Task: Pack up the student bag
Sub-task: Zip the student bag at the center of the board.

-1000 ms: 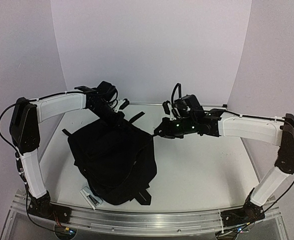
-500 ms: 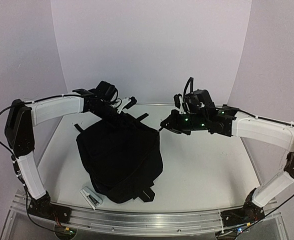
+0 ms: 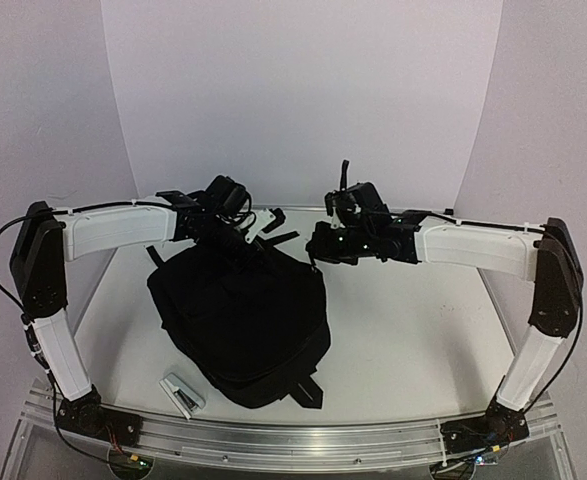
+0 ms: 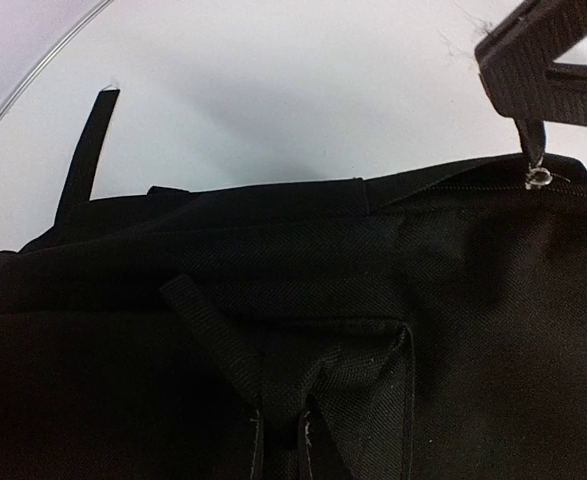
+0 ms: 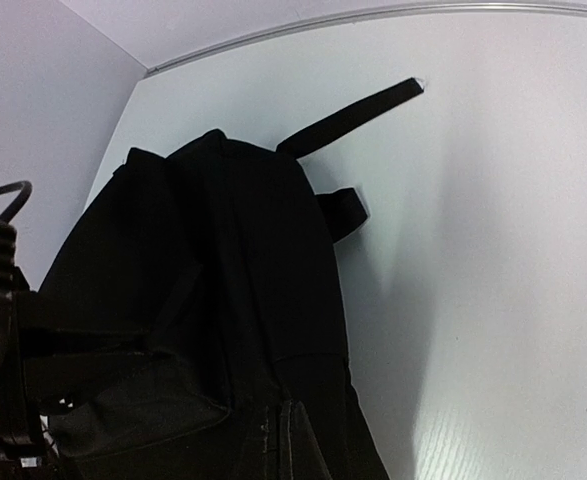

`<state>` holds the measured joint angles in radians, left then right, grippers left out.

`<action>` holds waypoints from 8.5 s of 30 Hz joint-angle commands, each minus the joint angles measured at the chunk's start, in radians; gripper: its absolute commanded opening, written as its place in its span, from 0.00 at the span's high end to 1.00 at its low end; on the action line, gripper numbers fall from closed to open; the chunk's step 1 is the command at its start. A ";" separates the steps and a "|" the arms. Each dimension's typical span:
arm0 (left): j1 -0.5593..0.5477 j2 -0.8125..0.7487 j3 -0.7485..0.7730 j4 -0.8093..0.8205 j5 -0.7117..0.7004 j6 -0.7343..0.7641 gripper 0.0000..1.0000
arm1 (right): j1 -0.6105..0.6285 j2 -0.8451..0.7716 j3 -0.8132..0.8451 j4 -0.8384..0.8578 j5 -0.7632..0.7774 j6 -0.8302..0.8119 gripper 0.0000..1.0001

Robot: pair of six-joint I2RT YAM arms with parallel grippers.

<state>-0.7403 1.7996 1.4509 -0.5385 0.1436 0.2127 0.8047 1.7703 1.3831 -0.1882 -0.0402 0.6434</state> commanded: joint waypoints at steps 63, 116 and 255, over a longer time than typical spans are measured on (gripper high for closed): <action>0.002 -0.229 -0.078 0.241 0.247 -0.389 0.33 | 0.135 -0.331 -0.175 0.123 0.049 0.139 1.00; -0.144 -0.118 -0.220 0.651 0.410 -0.495 0.45 | 0.044 -0.318 -0.185 0.131 -0.115 0.226 1.00; -0.235 -0.201 -0.252 0.510 0.538 -0.565 1.00 | -0.342 -0.145 -0.187 0.101 -0.448 0.076 0.37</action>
<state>-0.9686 1.5739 1.1135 -0.1364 0.6029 -0.3492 0.4514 1.8294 1.2990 -0.1192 -0.5135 0.6670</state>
